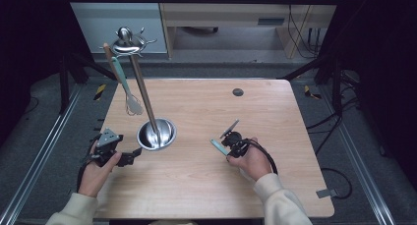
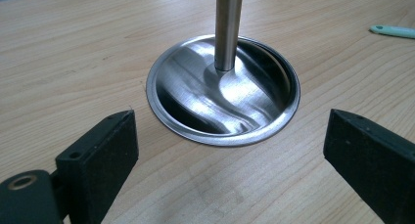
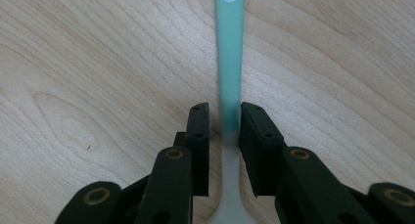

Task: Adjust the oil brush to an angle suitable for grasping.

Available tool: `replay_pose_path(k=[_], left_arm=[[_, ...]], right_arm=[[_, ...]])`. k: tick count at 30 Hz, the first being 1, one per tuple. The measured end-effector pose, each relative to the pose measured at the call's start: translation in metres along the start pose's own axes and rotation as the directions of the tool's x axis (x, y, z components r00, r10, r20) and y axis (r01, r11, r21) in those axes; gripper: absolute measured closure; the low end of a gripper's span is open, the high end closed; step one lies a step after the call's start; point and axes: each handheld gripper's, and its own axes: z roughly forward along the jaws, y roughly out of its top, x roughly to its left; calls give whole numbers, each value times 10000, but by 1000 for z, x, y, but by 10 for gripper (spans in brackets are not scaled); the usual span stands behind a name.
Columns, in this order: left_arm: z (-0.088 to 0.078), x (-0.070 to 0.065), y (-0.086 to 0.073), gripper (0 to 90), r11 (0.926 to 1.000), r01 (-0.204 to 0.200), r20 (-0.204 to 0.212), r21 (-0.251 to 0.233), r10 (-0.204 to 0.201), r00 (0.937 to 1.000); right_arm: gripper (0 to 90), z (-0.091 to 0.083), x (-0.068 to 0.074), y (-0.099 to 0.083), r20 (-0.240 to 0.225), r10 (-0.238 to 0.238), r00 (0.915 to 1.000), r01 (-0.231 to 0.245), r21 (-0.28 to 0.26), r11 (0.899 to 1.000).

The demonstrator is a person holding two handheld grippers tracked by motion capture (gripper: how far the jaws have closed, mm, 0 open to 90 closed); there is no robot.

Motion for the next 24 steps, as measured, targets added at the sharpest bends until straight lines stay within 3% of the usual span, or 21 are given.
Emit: replay_pose_path(k=[14, 24], left_arm=[[0, 0, 0, 57, 10000, -37, 2, -5, 37, 10000], [1, -1, 0, 57, 10000, -33, 25, -19, 34, 10000]], right_arm=[[763, -1, -2, 2, -47, 104, 9999, -103, 134, 9999], [756, -1, -3, 0, -97, 251, 9996, -252, -96, 9996]])
